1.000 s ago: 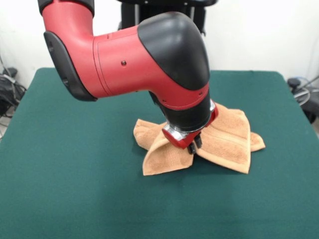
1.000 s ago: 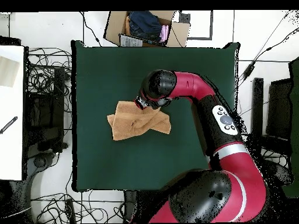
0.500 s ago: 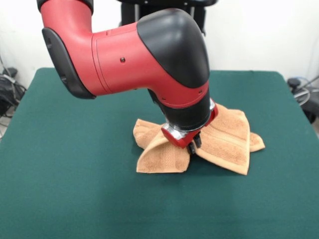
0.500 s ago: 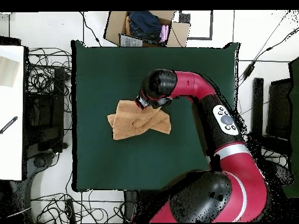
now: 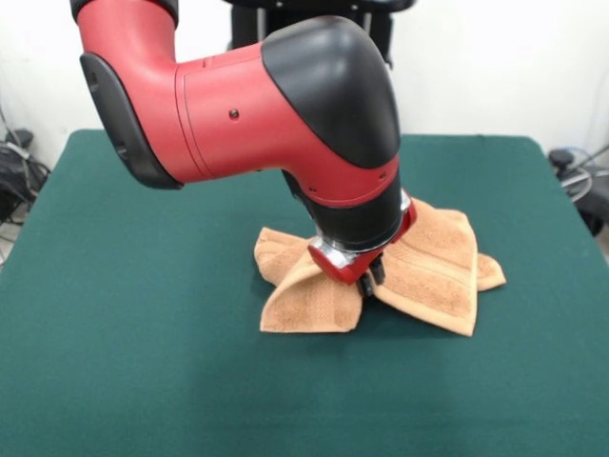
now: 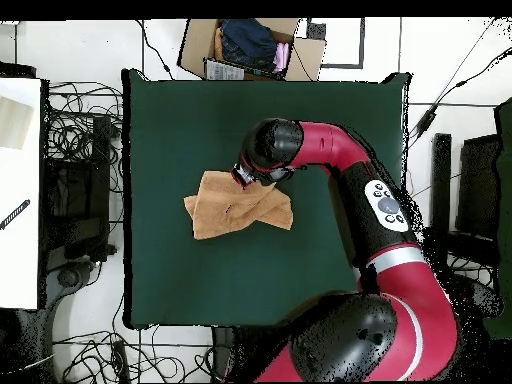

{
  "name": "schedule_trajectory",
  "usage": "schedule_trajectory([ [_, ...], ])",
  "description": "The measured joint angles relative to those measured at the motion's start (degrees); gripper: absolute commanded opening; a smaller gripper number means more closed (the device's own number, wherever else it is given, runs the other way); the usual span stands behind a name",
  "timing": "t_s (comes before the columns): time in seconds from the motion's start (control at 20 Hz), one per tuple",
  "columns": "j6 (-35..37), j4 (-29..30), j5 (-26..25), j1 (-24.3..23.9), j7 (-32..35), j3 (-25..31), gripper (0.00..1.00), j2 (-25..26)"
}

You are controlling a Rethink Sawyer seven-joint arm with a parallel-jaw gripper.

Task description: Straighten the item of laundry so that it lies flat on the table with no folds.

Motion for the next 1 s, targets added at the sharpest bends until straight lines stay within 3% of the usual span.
schedule_trajectory([
  [1.0, -1.7, -1.1, 0.0, 0.2, 0.0, 0.0, 0.0, -0.3],
])
